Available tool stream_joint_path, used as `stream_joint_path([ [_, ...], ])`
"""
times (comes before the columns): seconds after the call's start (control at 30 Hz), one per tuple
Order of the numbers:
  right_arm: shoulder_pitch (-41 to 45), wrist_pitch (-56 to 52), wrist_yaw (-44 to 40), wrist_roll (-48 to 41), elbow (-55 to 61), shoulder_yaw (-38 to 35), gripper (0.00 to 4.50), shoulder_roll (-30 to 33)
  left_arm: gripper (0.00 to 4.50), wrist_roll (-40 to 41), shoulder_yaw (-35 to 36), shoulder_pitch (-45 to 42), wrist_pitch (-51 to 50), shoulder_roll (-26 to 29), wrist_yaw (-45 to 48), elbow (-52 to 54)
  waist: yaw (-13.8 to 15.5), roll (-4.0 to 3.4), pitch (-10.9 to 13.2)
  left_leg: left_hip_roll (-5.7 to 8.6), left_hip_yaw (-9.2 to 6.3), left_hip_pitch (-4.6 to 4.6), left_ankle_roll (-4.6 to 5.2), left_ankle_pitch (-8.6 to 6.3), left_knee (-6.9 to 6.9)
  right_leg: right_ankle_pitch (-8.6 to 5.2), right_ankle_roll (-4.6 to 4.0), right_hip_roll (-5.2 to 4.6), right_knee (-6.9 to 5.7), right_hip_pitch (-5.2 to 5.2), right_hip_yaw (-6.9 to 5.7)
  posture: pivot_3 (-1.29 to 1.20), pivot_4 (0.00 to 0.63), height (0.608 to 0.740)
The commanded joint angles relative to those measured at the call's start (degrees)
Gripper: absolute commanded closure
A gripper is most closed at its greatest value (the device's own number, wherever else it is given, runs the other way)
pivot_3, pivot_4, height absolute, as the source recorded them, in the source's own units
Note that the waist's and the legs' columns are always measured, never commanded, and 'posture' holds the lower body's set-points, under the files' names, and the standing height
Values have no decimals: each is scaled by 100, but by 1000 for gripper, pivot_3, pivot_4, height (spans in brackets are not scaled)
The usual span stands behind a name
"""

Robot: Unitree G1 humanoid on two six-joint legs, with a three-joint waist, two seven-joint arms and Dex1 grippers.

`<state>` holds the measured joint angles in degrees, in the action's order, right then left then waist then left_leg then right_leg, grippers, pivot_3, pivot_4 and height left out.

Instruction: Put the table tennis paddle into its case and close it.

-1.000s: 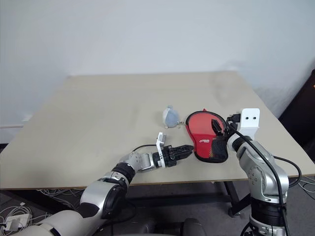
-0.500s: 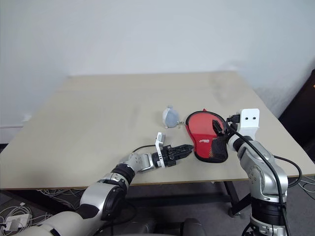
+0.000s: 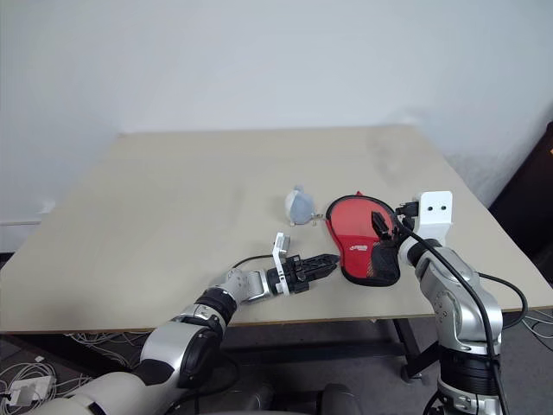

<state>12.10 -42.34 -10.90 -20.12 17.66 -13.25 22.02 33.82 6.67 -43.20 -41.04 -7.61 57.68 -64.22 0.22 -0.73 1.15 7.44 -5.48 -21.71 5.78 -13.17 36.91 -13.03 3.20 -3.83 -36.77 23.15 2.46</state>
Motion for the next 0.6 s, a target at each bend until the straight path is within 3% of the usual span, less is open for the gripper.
stream_joint_path([
  [0.03,102,161,-5,42,124,-45,275,13,1728,-2007,-1590,-913,2772,2069,1695,2891,0,0,0,0,0,0,0,0,0,0,0,0,0,0,0,0,0,740],
  [0.6,93,-189,36,48,26,12,275,66,1728,-1848,-1477,-963,2531,2096,1721,2991,0,2,2,0,0,0,0,0,-2,-2,3,0,0,1,0,0,0,740],
])
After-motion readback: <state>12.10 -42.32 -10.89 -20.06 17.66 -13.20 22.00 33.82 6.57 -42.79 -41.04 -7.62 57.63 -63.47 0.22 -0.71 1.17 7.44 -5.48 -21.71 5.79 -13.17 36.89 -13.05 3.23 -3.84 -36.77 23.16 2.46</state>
